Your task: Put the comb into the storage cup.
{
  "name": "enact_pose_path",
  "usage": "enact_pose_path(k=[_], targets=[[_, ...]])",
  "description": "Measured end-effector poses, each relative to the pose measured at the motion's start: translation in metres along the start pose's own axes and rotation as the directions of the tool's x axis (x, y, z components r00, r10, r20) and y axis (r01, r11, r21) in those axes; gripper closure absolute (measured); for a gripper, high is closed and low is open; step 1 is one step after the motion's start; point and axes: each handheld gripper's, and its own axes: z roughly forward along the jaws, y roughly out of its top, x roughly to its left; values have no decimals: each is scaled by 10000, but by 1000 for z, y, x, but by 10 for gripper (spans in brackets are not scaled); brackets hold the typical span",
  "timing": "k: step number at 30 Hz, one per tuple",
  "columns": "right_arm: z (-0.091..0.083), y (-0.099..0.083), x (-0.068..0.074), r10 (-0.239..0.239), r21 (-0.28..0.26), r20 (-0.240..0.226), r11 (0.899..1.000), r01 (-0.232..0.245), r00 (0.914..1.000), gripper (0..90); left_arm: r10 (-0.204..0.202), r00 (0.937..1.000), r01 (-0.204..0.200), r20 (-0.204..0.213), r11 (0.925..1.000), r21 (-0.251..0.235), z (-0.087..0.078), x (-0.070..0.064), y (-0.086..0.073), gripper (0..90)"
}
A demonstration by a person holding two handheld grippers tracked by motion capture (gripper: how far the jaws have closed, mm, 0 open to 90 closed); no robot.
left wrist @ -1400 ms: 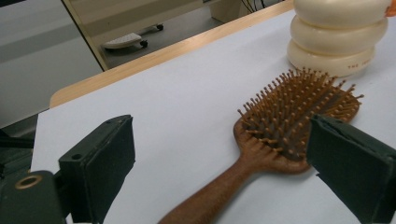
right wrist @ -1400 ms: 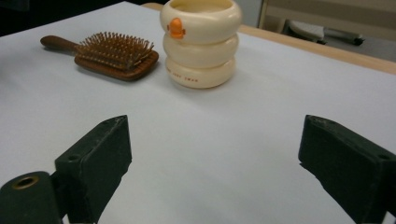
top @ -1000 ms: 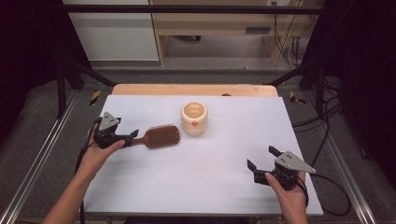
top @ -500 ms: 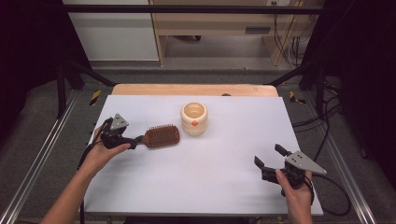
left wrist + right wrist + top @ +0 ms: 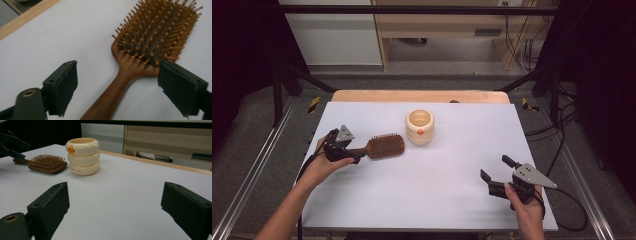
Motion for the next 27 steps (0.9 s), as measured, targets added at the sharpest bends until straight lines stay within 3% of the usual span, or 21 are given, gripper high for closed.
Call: enact_pose_path(k=[3,7,16,27], targets=[[0,0,0,22,15,9,10000,-22,10000,87,197,9998,-197,-8,9996,223,5,-3,0,201],[0,-1,0,94,72,-14,9999,-94,10000,89,307,9995,-310,80,9984,475,9,-4,-1,308],[1,-1,0,86,124,-144,9999,-84,9999,94,353,9989,-371,300,9973,628,13,-3,-3,426],[2,-2,0,150,173,-187,9997,-147,9997,95,198,9984,-242,525,9962,833,17,-1,-6,453]])
